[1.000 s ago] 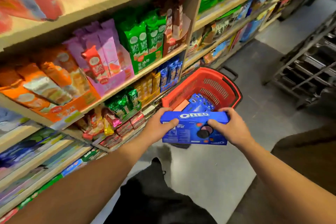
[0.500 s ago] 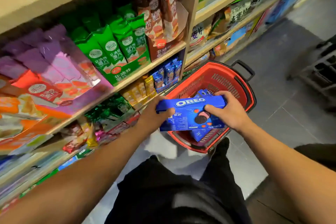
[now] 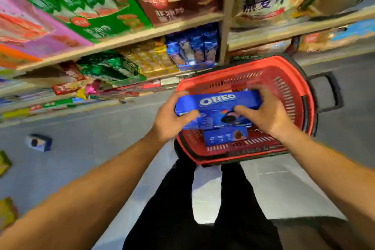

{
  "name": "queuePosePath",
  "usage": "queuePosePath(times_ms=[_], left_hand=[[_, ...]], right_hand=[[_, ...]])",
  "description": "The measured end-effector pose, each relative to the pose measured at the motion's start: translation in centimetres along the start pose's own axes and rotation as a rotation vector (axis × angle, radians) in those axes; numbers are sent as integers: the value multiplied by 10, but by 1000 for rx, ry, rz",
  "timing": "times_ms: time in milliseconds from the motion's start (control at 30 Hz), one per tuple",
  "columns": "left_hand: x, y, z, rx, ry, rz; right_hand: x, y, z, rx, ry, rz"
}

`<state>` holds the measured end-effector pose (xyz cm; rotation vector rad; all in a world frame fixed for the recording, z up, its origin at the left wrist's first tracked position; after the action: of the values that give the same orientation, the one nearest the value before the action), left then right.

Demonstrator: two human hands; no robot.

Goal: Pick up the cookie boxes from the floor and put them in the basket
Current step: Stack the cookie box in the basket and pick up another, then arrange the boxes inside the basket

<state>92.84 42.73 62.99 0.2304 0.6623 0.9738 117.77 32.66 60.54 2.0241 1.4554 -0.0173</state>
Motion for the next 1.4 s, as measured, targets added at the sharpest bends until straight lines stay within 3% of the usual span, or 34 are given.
queuePosePath(times_ms=[167, 333, 667, 867, 1033, 1167, 1400], left_hand=[[56, -47, -44, 1, 53, 110], [122, -96, -113, 78, -67, 163], [187, -177, -247, 181, -100, 55], [195, -208, -295, 209, 109, -68], [201, -207, -279, 312, 144, -142], [180, -176, -232, 348, 111, -148], [63, -97, -128, 246, 52, -148]], right_hand=[[69, -15, 55, -4, 6, -26], [132, -57, 128, -94, 61, 1], [181, -133, 251, -199, 78, 8], [190, -166, 294, -359, -25, -151], [180, -159, 279, -476, -59, -253], [152, -139, 223, -538, -27, -270], [41, -108, 97, -613, -6, -288]])
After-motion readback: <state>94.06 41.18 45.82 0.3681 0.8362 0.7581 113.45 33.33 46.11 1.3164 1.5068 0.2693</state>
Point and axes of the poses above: each hand's wrist, its own x-axis towards the middle knuckle, its own y-axis out of the back of the hand, z = x × y, the point moved 2 cm from there along x, towards the middle knuckle, and after that the axes turned 1 degree about z, right-handed, at the moved point
